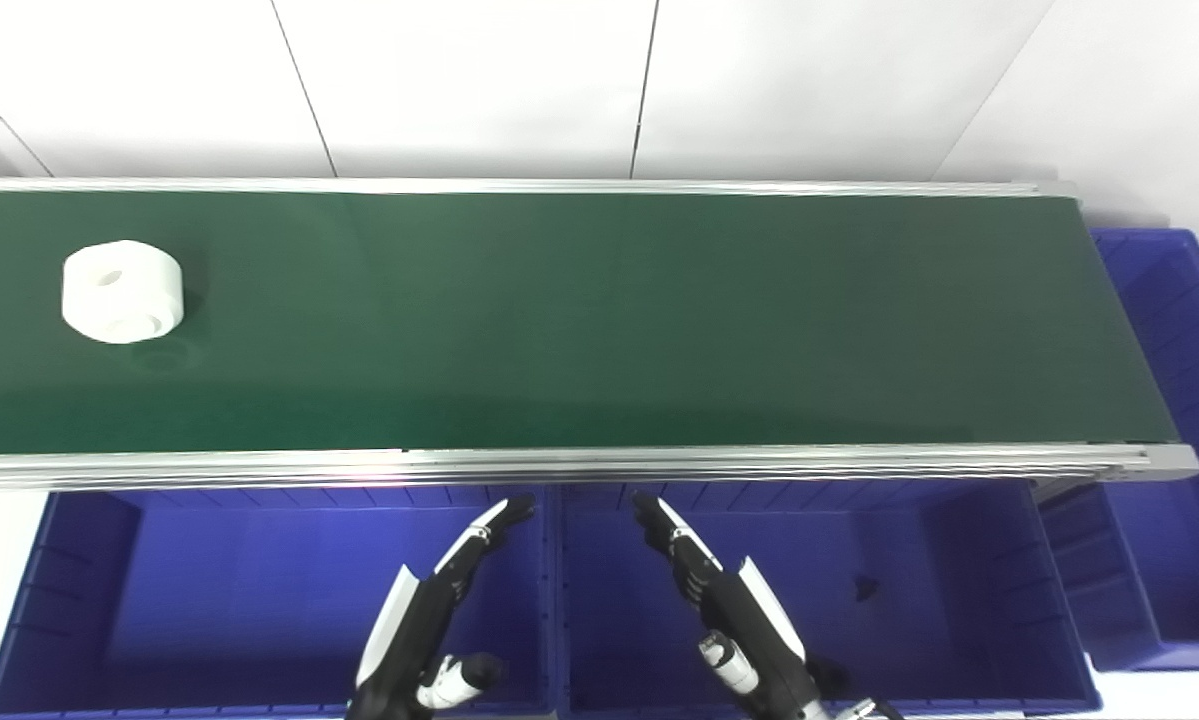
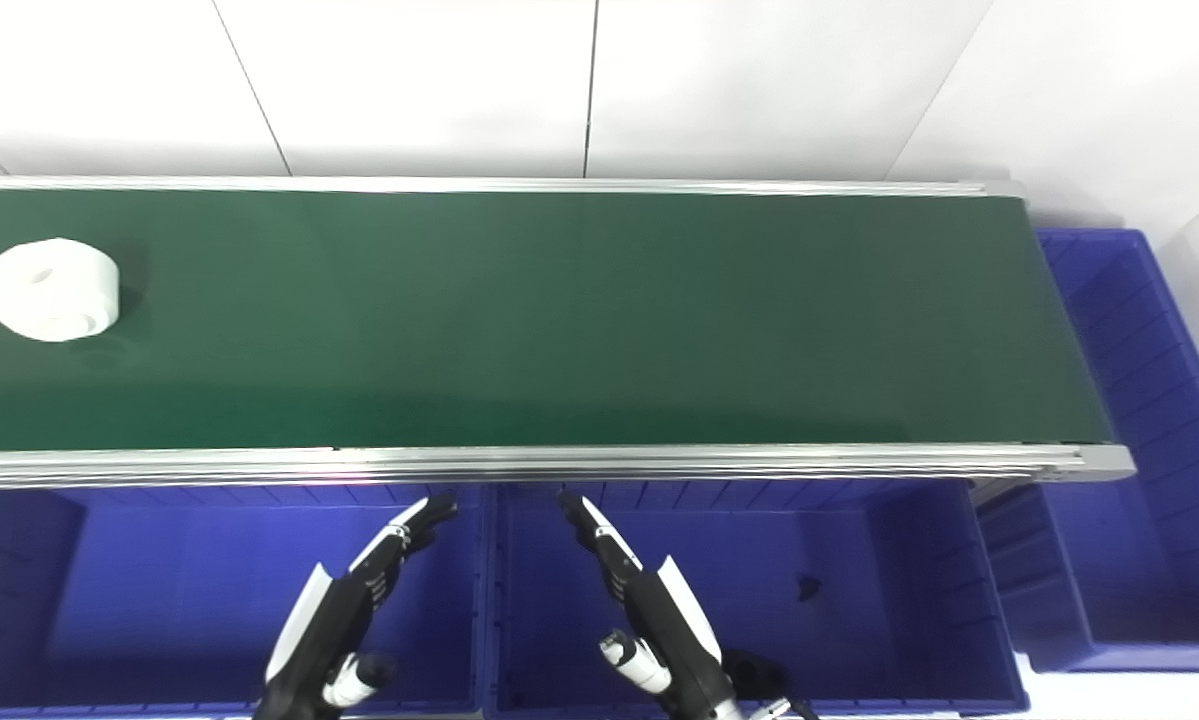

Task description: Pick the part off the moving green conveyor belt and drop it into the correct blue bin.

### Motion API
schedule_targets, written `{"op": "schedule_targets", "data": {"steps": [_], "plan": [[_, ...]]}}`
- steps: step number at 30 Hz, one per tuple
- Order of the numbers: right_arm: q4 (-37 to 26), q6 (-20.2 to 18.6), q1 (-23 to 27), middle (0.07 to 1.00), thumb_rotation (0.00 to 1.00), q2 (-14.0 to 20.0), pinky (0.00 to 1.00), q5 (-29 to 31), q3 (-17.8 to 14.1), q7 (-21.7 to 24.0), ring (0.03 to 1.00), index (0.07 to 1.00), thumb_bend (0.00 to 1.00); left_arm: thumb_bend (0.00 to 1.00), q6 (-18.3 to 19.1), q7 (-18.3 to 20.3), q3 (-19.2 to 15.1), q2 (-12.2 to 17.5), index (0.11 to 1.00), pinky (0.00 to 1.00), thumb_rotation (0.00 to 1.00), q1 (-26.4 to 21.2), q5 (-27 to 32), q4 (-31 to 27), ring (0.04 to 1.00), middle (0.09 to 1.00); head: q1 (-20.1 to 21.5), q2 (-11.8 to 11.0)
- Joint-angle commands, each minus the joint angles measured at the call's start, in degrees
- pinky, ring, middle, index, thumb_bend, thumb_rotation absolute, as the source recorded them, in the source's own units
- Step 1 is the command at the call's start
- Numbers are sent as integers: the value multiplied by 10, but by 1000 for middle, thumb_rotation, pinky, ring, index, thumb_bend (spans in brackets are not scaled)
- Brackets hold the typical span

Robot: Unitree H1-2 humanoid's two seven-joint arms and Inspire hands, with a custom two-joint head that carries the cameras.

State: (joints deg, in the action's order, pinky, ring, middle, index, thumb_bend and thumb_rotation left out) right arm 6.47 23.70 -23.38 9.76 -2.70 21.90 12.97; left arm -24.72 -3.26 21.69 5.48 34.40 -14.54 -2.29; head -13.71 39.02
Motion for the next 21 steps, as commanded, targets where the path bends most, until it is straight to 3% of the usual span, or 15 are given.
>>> {"op": "schedule_targets", "data": {"steps": [1,4,7,9,21], "plan": [[-1,32,5,988,999,1,977,14,-4,7,989,968,1000,1000,-22,-26,11,6,857,873,1000,-10,-4,7,911,879,-17,-19],[19,32,14,986,1000,3,972,18,-6,8,981,967,1000,1000,-22,-46,26,8,848,858,1000,-23,-3,31,900,876,-48,-54],[34,32,20,990,1000,3,988,19,-9,9,985,974,1000,1000,-22,-76,45,15,835,828,1000,-38,-10,49,876,864,-59,-67],[46,32,26,992,1000,4,996,22,-13,11,986,976,1000,1000,-22,-95,59,17,826,810,1000,-51,-11,66,861,855,-82,-94],[93,32,47,1000,999,3,1000,33,-31,37,1000,1000,1000,1000,-22,-204,136,36,790,741,1000,-105,-26,126,802,815,-117,-149]]}}
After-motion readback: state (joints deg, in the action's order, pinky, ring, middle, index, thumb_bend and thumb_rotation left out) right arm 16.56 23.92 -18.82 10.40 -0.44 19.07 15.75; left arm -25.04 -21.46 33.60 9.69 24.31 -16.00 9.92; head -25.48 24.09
